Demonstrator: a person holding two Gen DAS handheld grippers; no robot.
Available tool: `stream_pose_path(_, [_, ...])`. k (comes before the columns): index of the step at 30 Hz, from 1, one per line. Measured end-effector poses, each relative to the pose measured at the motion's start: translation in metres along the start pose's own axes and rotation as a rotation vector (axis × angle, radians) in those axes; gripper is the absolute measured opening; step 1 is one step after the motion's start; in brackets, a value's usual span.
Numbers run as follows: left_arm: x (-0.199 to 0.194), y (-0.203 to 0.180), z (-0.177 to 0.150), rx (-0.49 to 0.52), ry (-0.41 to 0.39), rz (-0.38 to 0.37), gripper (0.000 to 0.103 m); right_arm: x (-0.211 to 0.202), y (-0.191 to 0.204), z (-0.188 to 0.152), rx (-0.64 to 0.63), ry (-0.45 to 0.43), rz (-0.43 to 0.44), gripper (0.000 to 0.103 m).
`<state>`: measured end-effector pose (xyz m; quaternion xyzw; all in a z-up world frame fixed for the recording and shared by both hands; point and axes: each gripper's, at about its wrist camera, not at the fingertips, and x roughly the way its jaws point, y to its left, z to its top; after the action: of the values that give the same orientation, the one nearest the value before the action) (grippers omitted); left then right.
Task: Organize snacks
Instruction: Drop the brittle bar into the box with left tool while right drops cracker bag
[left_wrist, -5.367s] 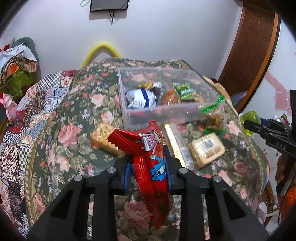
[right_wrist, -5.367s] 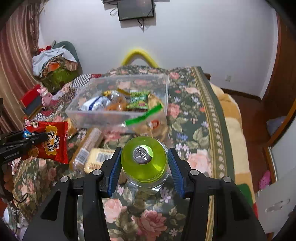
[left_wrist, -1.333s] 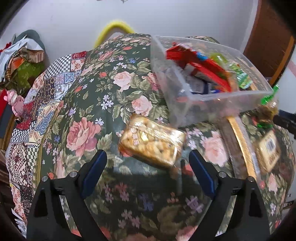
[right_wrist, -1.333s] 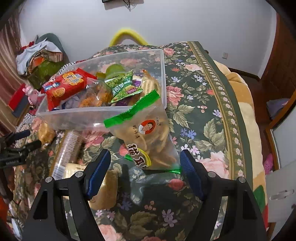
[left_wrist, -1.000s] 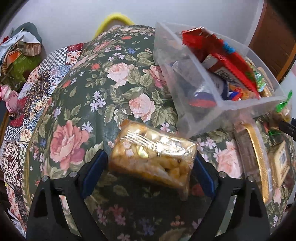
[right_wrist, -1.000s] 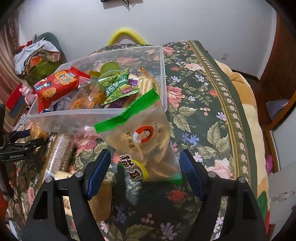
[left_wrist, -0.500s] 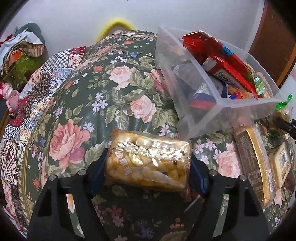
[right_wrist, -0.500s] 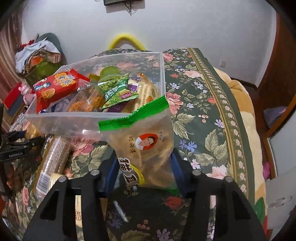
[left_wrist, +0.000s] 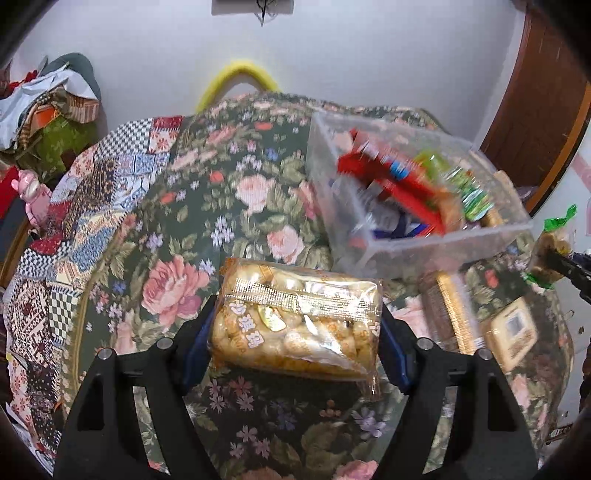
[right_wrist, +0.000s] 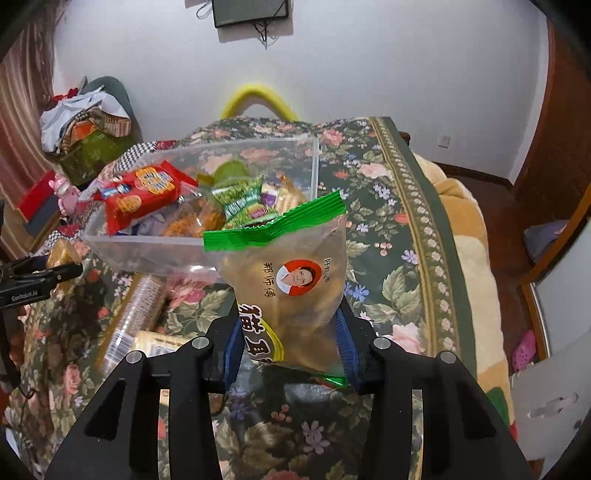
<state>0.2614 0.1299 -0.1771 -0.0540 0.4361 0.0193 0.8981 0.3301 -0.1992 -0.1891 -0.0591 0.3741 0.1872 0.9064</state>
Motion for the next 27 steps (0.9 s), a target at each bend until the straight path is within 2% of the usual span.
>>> stream_pose_path(7, [-0.034, -0.013, 0.02, 0.011, -0.069, -0.008, 0.076, -0.023, 0.003, 0.013, -0.013, -0.06, 0.013, 0.041])
stream_pose_path(14, [-0.058, -0.041, 0.048, 0.031, -0.13, -0.066, 0.076, -0.032, 0.008, 0.032, -0.02, -0.117, 0.032, 0.041])
stream_pose_path(20, [-0.052, -0.069, 0.068, 0.052, -0.147, -0.109, 0.076, -0.024, 0.011, 0.048, -0.028, -0.134, 0.046, 0.041])
stream_pose_path(27, [-0.022, -0.096, 0.083, 0.061, -0.114, -0.157, 0.076, -0.002, 0.013, 0.064, -0.024, -0.127, 0.061, 0.041])
